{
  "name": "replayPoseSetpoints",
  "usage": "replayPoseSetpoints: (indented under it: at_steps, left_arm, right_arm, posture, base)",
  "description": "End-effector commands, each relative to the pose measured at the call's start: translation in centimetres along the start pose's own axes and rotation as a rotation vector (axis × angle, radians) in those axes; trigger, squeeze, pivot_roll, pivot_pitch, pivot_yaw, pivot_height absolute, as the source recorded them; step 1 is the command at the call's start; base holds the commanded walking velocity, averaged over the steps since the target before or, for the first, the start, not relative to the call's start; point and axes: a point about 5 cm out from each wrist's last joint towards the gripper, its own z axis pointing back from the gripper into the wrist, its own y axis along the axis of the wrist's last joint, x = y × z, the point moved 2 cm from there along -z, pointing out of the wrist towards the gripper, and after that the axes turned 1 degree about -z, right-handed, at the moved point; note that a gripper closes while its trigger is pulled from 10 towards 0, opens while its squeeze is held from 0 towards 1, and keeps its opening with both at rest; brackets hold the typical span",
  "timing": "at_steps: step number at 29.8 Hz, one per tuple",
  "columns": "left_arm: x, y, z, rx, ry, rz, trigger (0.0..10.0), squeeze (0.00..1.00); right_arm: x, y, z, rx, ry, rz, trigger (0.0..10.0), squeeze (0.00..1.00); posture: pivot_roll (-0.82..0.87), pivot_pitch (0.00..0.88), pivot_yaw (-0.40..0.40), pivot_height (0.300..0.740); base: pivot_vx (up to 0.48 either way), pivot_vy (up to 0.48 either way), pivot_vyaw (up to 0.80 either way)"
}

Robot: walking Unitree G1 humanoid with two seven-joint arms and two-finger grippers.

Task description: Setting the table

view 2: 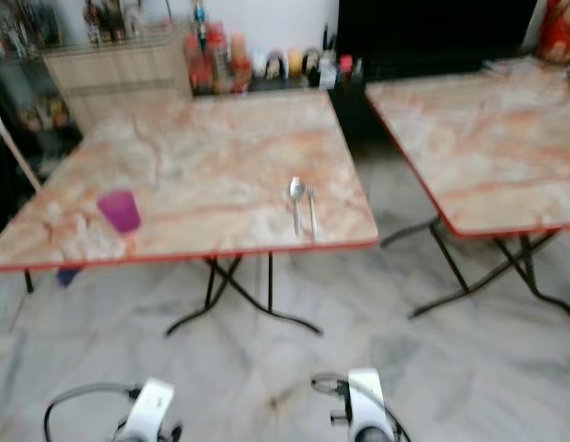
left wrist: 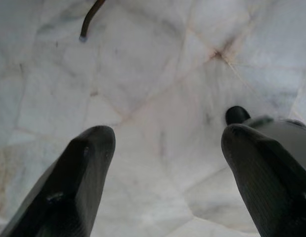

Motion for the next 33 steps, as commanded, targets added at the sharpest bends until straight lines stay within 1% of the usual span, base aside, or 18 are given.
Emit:
replayPoseSetpoints:
  at_steps: [1,4,9,10,12,14,16,18,33]
  left_arm:
    - [0.31,-0.26,0.03,-0.014,-0.001,-0.001,10.0,0.0]
    - [0.2,-0.19,0.01,-0.013,0.003,-0.01,10.0,0.0]
    - [0.1,-0.29,0.03,-0.017,0.011,-0.016,10.0,0.0]
    - [0.07,-0.31,0.03,-0.019,0.013,-0.018,10.0,0.0]
    - [0.01,-0.36,0.04,-0.022,0.017,-0.021,10.0,0.0]
    - [-0.02,-0.39,0.04,-0.024,0.019,-0.021,10.0,0.0]
    - [-0.03,-0.4,0.04,-0.025,0.019,-0.024,10.0,0.0]
    - [-0.04,-0.39,0.04,-0.025,0.019,-0.023,10.0,0.0]
    - [0.24,-0.24,-0.01,-0.023,0.016,-0.012,10.0,0.0]
  right_arm:
    - [0.08,0.43,-0.16,0.002,0.003,-0.02,10.0,0.0]
    - [-0.18,0.68,-0.24,0.008,0.009,-0.037,10.0,0.0]
    - [-0.25,0.81,-0.26,0.017,0.008,-0.029,10.0,0.0]
    - [-0.36,0.85,-0.26,0.019,0.015,-0.025,10.0,0.0]
    - [-0.5,0.87,-0.26,0.021,0.023,-0.017,10.0,0.0]
    - [-0.45,0.79,-0.24,0.018,0.017,-0.036,10.0,0.0]
    - [-0.42,0.72,-0.23,0.017,0.01,-0.061,10.0,0.0]
    - [-0.43,0.74,-0.23,0.017,0.01,-0.05,10.0,0.0]
    - [0.04,1.13,-0.31,0.029,0.002,-0.057,10.0,0.0]
  posture:
    - [0.03,0.0,0.088,0.74]
    - [0.04,0.0,0.09,0.74]
    - [0.04,0.0,0.093,0.74]
    - [0.04,0.0,0.093,0.74]
    - [0.04,0.0,0.093,0.74]
    - [0.04,0.0,0.093,0.74]
    - [0.04,0.0,0.093,0.74]
    - [0.04,0.0,0.093,0.74]
    - [0.03,0.0,0.082,0.74]
  base:
    - [0.0,0.0,0.0]
    - [0.0,0.0,0.0]
    - [0.277,0.0,0.0]
    - [0.352,0.0,0.8]
    - [0.371,0.0,0.8]
    - [0.422,0.0,0.65]
    - [0.424,0.0,0.0]
    - [0.426,0.0,0.0]
    - [0.429,0.0,0.0]
